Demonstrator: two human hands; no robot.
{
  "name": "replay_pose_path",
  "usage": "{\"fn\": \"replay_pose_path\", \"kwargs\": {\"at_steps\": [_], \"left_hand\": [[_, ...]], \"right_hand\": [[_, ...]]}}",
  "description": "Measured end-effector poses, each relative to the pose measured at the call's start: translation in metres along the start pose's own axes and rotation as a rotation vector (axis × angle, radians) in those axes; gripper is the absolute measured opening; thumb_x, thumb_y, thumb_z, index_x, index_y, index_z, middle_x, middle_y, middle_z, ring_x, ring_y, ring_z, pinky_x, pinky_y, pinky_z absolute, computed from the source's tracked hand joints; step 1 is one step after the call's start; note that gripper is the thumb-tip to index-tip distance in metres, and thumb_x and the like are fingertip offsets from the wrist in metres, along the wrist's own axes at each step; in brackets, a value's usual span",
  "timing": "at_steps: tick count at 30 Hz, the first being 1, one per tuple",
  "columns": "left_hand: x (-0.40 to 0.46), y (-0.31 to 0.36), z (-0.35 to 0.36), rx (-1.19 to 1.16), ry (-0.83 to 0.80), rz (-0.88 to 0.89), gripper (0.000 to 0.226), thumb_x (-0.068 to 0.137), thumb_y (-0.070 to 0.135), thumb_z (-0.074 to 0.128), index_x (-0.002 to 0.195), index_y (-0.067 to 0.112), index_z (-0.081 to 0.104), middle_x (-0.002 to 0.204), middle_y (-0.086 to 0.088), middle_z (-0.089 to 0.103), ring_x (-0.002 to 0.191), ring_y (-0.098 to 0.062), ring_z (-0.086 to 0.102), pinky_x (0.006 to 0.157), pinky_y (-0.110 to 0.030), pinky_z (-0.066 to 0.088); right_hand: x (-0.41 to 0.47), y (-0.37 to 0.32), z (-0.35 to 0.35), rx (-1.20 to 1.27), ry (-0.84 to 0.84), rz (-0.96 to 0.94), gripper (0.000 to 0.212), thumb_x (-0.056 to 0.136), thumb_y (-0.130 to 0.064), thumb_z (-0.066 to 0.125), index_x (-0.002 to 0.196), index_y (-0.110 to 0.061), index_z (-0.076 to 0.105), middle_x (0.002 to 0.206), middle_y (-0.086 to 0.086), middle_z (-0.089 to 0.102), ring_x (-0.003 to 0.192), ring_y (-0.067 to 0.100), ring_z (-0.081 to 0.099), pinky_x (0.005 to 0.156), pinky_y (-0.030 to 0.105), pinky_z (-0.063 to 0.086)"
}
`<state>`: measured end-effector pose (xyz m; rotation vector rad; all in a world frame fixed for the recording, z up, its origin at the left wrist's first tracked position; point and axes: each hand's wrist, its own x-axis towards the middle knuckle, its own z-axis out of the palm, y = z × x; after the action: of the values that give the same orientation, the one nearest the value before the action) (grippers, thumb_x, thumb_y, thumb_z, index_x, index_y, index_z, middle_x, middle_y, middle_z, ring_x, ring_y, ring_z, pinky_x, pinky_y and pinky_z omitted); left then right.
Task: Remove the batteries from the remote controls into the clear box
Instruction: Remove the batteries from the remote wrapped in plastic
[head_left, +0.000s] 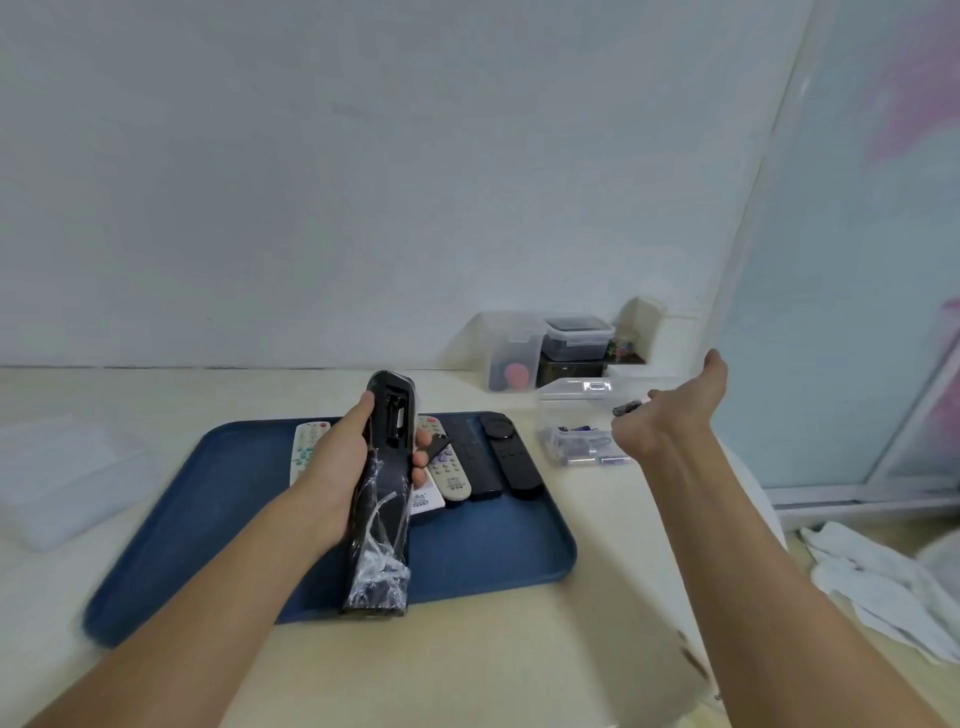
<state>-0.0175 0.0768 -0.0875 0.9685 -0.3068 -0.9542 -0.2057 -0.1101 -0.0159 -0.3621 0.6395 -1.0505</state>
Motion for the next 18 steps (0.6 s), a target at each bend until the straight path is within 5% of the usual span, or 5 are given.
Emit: {"fn": "replay_pose_path", "kwargs": {"at_steps": [3,6,9,12,18], "left_hand": [[-0.002,0.003,-0.002,-0.020,0.020,-0.007,0.057,0.106,0.048,0.040,0.116,-0.004,0.060,0.081,-0.020,0.066,0.054,-0.024,0.057,0.045,-0.032,0.051],[-0.001,0.007,-0.004,-0.029,0.009,-0.015,0.062,0.105,0.051,0.039,0.109,-0.006,0.062,0.078,-0.019,0.067,0.054,-0.023,0.059,0.047,-0.030,0.053],[-0.003,0.016,-0.007,-0.044,0.028,0.006,0.067,0.102,0.054,0.047,0.091,-0.008,0.071,0.074,-0.019,0.066,0.053,-0.024,0.060,0.049,-0.031,0.055],[-0.013,0.036,-0.022,-0.057,0.077,0.074,0.049,0.098,0.045,0.059,0.099,-0.004,0.069,0.074,-0.016,0.068,0.054,-0.023,0.060,0.051,-0.032,0.055],[-0.050,0.093,-0.076,0.052,0.199,0.176,0.034,0.099,0.032,0.059,0.112,0.001,0.061,0.072,-0.012,0.063,0.053,-0.021,0.058,0.048,-0.028,0.053]], "right_hand": [[0.002,0.005,0.000,-0.011,-0.093,0.000,0.096,0.085,-0.074,0.045,0.160,-0.027,0.006,0.167,-0.001,0.006,0.152,0.019,0.013,0.121,0.041,0.016],[-0.005,0.014,-0.011,-0.002,-0.072,-0.050,0.088,0.090,-0.068,0.046,0.160,-0.024,0.014,0.166,0.002,0.012,0.153,0.017,0.013,0.122,0.035,0.015],[-0.026,0.036,-0.018,-0.040,0.059,-0.184,0.045,0.094,-0.040,0.057,0.129,-0.012,0.056,0.132,0.006,0.055,0.117,0.021,0.061,0.094,0.028,0.053],[-0.057,0.079,-0.001,-0.257,-0.077,-0.211,0.008,0.092,-0.020,0.060,0.095,-0.013,0.063,0.086,0.001,0.064,0.065,0.014,0.065,0.052,0.021,0.051],[-0.104,0.175,0.066,-0.976,-0.836,-0.246,0.016,0.092,-0.012,0.065,0.080,-0.016,0.075,0.071,0.002,0.072,0.061,0.008,0.062,0.055,0.021,0.051]]}}
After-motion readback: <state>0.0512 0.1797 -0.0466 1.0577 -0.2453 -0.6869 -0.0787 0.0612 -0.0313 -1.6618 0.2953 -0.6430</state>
